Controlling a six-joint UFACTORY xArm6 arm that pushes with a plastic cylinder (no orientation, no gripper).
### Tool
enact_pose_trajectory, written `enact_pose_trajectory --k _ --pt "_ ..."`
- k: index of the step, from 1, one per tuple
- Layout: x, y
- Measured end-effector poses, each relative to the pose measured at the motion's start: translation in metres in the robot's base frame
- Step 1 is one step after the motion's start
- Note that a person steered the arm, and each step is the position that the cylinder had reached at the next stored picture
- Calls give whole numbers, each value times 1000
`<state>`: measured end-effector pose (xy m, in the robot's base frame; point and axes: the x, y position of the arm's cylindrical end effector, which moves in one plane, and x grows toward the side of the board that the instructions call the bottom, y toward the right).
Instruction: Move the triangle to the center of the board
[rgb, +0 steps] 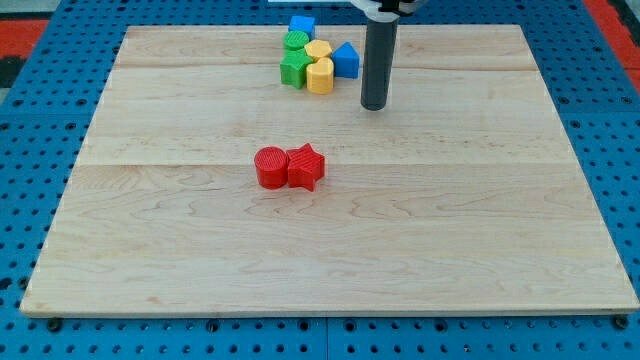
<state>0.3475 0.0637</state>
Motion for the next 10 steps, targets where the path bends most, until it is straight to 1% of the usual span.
enact_pose_trajectory --k 6,7,10 --pt "-8 -4" --pt "-16 -4" --pt "-16 -1"
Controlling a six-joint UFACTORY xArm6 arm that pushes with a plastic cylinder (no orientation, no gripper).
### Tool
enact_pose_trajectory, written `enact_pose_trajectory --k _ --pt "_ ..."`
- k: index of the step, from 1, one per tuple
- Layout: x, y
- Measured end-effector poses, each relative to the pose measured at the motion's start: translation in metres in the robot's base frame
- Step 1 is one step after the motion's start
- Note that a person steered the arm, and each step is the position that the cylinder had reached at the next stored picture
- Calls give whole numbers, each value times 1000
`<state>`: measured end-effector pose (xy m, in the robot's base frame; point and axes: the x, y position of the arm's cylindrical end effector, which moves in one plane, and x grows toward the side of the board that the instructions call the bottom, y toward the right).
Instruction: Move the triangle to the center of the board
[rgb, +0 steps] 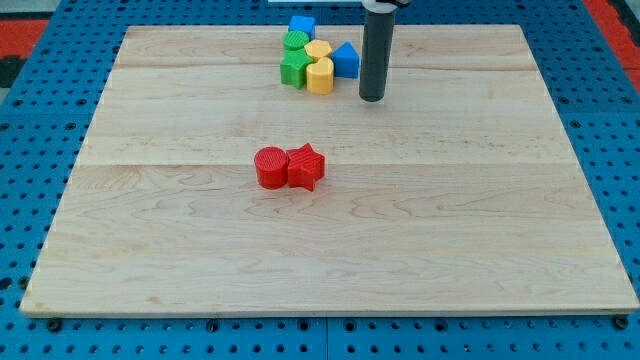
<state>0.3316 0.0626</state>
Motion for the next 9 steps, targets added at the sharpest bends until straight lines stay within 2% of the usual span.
enact_pose_trajectory --k 1,3,4,5,7,9 --pt "-2 3" --pt "-16 91" --pt "-62 103" --pt "-98 69" --pt "-100 -41" --pt "-100 -50"
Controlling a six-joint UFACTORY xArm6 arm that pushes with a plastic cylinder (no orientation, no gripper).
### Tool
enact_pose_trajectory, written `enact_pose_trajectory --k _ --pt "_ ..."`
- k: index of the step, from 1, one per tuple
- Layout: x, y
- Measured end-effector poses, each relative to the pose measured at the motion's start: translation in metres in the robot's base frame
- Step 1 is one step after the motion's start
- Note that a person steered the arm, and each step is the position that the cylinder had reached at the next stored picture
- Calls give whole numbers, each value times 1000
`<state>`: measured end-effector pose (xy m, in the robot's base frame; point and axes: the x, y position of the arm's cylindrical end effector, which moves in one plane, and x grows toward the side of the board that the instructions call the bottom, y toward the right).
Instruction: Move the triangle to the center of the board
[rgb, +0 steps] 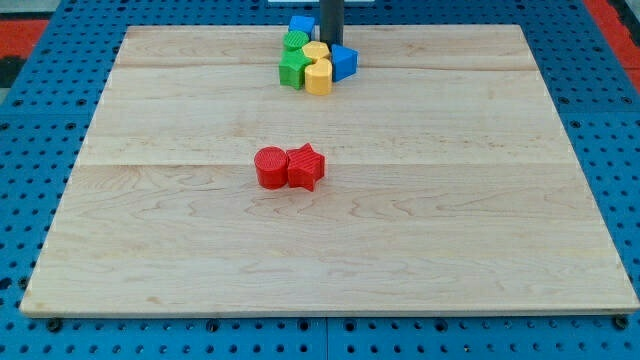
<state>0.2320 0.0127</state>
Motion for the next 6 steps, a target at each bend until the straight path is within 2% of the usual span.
enact_pose_trajectory --k 3,6 --pt "18 13" --pt "70 13"
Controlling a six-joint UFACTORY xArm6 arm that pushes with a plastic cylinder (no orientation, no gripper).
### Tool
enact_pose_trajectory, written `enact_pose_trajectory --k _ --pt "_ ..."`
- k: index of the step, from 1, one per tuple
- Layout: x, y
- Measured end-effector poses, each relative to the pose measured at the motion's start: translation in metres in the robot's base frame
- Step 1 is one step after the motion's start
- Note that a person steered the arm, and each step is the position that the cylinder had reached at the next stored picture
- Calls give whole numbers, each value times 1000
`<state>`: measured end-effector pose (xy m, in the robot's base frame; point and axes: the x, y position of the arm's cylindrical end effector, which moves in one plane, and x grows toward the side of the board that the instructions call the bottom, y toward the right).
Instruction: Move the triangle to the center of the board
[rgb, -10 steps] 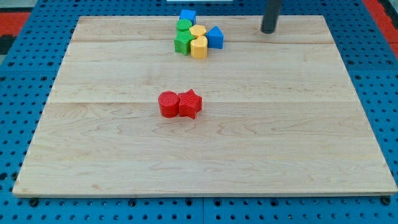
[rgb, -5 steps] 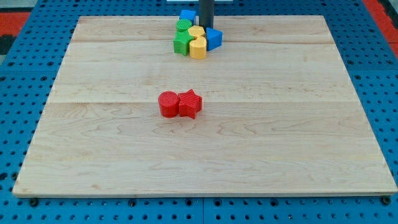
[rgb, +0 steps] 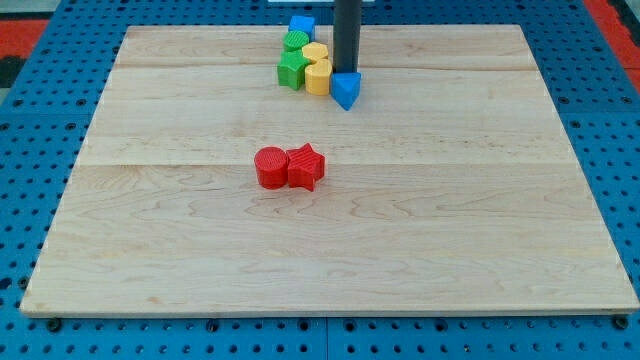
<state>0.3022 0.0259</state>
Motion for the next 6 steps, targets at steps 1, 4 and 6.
enact_pose_trajectory --k 1,4,6 --pt "20 -3" --pt "37 39" --pt "70 14"
